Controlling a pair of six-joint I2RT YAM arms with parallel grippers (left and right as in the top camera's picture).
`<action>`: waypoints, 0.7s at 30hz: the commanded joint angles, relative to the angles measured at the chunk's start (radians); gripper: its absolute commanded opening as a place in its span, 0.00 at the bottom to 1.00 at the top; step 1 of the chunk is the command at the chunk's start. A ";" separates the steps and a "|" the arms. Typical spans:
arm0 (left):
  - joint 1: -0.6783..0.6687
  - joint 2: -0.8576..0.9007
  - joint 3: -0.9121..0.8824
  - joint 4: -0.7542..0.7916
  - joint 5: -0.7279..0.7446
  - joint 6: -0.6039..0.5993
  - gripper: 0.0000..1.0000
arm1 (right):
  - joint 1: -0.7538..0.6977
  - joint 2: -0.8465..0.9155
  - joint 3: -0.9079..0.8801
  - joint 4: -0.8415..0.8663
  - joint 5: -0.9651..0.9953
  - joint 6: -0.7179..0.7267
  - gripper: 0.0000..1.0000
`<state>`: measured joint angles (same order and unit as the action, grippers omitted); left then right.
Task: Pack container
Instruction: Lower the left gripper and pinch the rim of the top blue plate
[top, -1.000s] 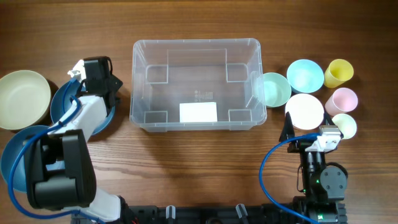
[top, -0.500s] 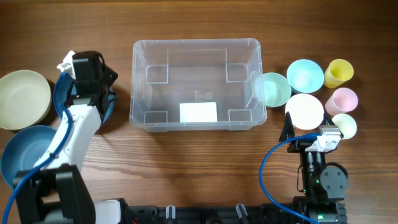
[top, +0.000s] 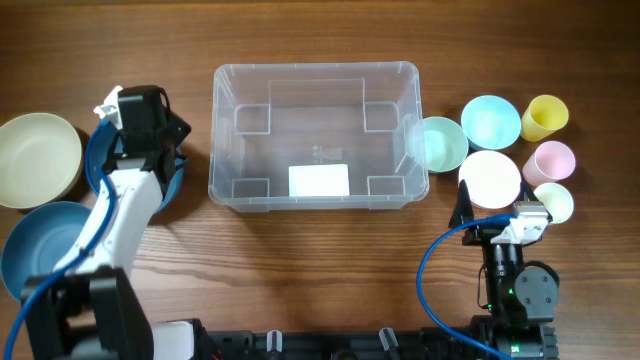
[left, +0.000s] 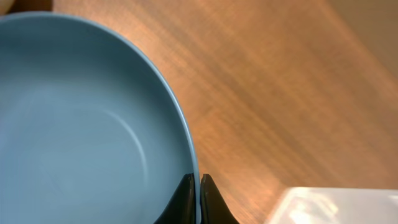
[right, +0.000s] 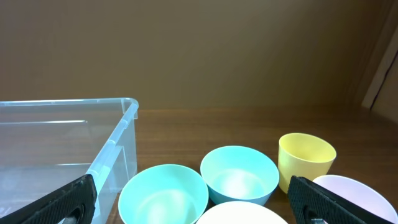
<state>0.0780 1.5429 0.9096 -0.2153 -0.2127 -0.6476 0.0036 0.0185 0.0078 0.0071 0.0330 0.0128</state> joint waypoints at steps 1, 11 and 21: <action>0.005 0.092 0.007 0.022 -0.023 0.011 0.04 | -0.003 -0.005 -0.003 0.003 -0.013 -0.010 1.00; 0.005 0.233 0.007 0.085 -0.013 0.012 0.04 | -0.003 -0.005 -0.003 0.003 -0.013 -0.010 1.00; 0.005 0.248 0.007 0.092 -0.013 0.011 0.50 | -0.003 -0.005 -0.003 0.003 -0.013 -0.010 1.00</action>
<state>0.0792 1.7714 0.9138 -0.1234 -0.2344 -0.6338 0.0036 0.0185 0.0078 0.0071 0.0330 0.0128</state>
